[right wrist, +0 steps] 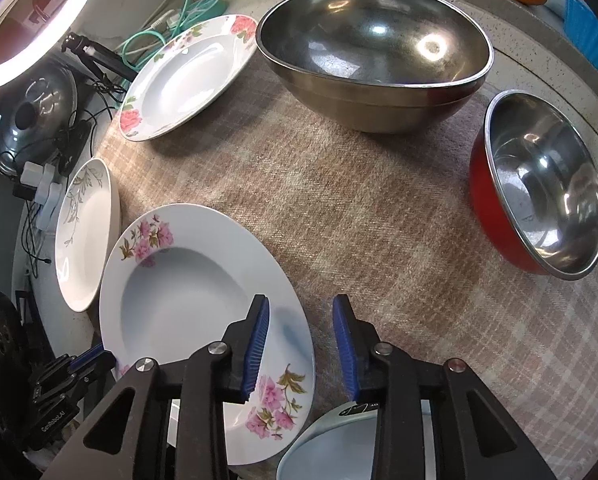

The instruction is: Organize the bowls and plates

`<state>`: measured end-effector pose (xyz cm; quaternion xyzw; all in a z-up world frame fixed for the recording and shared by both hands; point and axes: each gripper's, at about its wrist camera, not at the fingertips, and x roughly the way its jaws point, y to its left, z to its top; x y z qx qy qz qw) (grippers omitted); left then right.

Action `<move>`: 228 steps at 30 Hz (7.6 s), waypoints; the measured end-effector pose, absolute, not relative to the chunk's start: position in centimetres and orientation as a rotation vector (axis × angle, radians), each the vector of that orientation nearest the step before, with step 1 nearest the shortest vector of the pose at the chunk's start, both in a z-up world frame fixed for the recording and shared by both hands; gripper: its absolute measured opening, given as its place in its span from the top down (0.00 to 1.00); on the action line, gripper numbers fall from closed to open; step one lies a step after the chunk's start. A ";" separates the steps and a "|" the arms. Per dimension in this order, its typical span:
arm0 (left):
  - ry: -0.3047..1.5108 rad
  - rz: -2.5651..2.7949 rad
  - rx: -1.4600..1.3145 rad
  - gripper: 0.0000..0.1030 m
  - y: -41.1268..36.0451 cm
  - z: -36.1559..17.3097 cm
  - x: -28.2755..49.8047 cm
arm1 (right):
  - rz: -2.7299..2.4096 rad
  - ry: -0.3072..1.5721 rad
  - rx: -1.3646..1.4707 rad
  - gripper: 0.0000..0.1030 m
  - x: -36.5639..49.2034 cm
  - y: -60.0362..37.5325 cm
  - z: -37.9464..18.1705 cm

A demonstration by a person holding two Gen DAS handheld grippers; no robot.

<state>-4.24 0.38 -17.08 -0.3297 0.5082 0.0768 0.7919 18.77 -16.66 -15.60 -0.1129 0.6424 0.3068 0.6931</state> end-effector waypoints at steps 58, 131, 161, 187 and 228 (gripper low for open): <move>1.060 0.294 -0.724 0.78 18.4 -16.5 -5.4 | 0.784 1.368 -0.140 0.80 13.9 -0.9 -15.3; 0.999 0.172 -0.629 0.96 15.7 -13.3 -2.2 | 0.714 1.348 -0.006 0.95 13.7 -5.5 -12.5; 1.092 -0.101 -0.474 0.96 5.5 -13.6 2.3 | 0.442 1.332 0.243 0.95 10.4 -20.1 -13.3; 1.144 -0.169 -0.374 0.96 2.0 -15.1 4.5 | 0.342 1.361 0.293 0.95 8.8 -23.8 -15.5; 1.119 -0.145 -0.327 0.94 2.6 -14.3 4.4 | 0.332 1.335 0.273 0.91 8.8 -23.6 -14.8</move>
